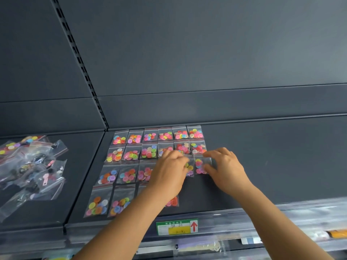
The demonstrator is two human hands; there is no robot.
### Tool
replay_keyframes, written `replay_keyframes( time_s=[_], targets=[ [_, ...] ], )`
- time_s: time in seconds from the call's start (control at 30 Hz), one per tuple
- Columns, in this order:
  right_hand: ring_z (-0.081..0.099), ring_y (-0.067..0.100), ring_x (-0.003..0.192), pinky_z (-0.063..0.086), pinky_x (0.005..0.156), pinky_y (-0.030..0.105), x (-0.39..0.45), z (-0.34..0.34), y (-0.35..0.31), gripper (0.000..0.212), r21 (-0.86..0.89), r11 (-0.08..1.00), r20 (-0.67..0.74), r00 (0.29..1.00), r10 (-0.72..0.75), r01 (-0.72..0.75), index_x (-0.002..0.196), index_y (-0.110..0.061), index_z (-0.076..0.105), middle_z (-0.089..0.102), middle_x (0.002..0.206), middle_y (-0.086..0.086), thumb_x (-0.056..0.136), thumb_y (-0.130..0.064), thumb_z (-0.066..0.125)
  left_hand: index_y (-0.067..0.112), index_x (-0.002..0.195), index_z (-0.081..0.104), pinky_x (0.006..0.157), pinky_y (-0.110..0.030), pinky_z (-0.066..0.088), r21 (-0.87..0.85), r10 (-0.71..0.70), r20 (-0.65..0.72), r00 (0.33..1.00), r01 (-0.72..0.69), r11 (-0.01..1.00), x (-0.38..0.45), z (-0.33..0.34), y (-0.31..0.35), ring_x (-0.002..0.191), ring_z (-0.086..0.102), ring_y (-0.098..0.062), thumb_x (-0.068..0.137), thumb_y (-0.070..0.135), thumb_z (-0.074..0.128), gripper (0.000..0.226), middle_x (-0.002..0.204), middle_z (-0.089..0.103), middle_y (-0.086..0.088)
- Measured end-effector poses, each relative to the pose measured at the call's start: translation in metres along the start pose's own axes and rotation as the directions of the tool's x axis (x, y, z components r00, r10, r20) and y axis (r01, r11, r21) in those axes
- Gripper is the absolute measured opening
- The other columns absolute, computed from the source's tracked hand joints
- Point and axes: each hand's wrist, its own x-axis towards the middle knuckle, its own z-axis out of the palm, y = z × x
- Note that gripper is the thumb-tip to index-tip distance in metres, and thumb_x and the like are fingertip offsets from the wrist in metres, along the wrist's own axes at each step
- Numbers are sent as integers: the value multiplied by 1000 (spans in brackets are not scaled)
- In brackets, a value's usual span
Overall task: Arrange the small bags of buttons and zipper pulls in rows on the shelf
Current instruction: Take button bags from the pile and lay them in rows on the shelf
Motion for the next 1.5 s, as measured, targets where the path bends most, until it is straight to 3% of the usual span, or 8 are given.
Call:
replay_keyframes(
  time_s=[0.07, 0.17, 0.57, 0.7, 0.83, 1.0, 1.17, 1.5],
  targets=[
    [46, 23, 112, 40, 82, 27, -2, 4, -1, 30, -9, 999, 18, 998, -52, 52, 121, -25, 61, 55, 123, -1, 91, -28, 57, 16, 128, 58, 103, -29, 31, 27, 79, 64, 995, -81, 996, 0, 4, 1, 122, 39, -17, 97, 22, 47, 33, 132, 52, 2],
    [47, 20, 110, 41, 81, 25, -3, 7, -2, 24, -5, 997, 48, 996, -79, 79, 114, -24, 66, 58, 122, -4, 92, -26, 56, 14, 123, 60, 97, -36, 39, 65, 42, 134, 990, -51, 997, 1, 9, 3, 118, 43, -20, 98, 22, 44, 31, 127, 55, 1],
    [50, 20, 105, 43, 80, 26, -2, 3, -4, 22, -98, 989, 76, 992, -106, 113, 107, -18, 68, 61, 118, -2, 94, -23, 50, 14, 123, 59, 94, -36, 41, 114, -12, 113, 994, -1, 994, 1, 13, 9, 113, 44, -21, 98, 25, 45, 31, 124, 56, 1],
    [48, 20, 110, 44, 83, 26, -3, 1, -10, 25, -123, 986, 87, 991, -104, 114, 113, -18, 64, 58, 122, -1, 95, -27, 48, 13, 131, 53, 97, -34, 40, 78, -15, 75, 997, 9, 997, -2, 6, 9, 119, 43, -20, 97, 27, 47, 37, 130, 54, -1],
    [45, 21, 121, 41, 93, 27, -3, 3, -28, 40, -116, 977, 79, 982, -172, 180, 131, -20, 52, 52, 133, -2, 93, -33, 52, 17, 139, 42, 103, -32, 35, 92, -44, -11, 999, 45, 995, -13, -11, 0, 126, 41, -18, 96, 34, 48, 47, 137, 50, 0],
    [37, 22, 129, 31, 106, 32, 4, 13, -74, 56, -99, 942, 113, 944, -309, 321, 142, -22, 35, 42, 142, -1, 91, -38, 53, 22, 145, 29, 113, -32, 22, 119, -153, -98, 983, 164, 979, -38, -39, -31, 138, 29, -17, 93, 40, 51, 60, 148, 37, 3],
    [30, 20, 134, 27, 111, 33, 9, 39, -137, 65, -79, 893, 171, 889, -425, 443, 146, -25, 25, 34, 148, -3, 90, -42, 54, 25, 146, 26, 113, -30, 20, 138, -229, -154, 961, 251, 958, -72, -70, -82, 138, 27, -15, 93, 44, 50, 61, 149, 35, 6],
    [29, 19, 135, 25, 111, 34, 9, 122, -284, 63, 4, 835, 229, 813, -536, 550, 145, -23, 27, 33, 148, -3, 91, -42, 52, 23, 145, 29, 109, -27, 25, 156, -373, -220, 901, 410, 899, -151, -138, -223, 133, 32, -15, 92, 42, 51, 60, 145, 39, 4]
  ],
)
